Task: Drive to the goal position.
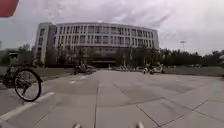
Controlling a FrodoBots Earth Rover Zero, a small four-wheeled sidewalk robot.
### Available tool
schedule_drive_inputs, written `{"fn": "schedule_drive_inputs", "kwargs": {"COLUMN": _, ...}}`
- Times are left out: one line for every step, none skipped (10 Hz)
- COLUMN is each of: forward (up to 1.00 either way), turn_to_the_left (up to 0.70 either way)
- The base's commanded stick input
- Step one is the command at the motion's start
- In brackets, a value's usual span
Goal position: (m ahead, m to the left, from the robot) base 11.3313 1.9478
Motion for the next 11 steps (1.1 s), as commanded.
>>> {"fn": "schedule_drive_inputs", "kwargs": {"forward": 0.45, "turn_to_the_left": 0.27}}
{"fn": "schedule_drive_inputs", "kwargs": {"forward": 0.45, "turn_to_the_left": 0.27}}
{"fn": "schedule_drive_inputs", "kwargs": {"forward": 0.45, "turn_to_the_left": 0.07}}
{"fn": "schedule_drive_inputs", "kwargs": {"forward": 0.45, "turn_to_the_left": 0.00}}
{"fn": "schedule_drive_inputs", "kwargs": {"forward": 0.45, "turn_to_the_left": 0.00}}
{"fn": "schedule_drive_inputs", "kwargs": {"forward": 0.45, "turn_to_the_left": 0.00}}
{"fn": "schedule_drive_inputs", "kwargs": {"forward": 0.45, "turn_to_the_left": 0.00}}
{"fn": "schedule_drive_inputs", "kwargs": {"forward": 0.45, "turn_to_the_left": 0.00}}
{"fn": "schedule_drive_inputs", "kwargs": {"forward": 0.45, "turn_to_the_left": 0.00}}
{"fn": "schedule_drive_inputs", "kwargs": {"forward": 0.45, "turn_to_the_left": 0.00}}
{"fn": "schedule_drive_inputs", "kwargs": {"forward": 0.45, "turn_to_the_left": 0.00}}
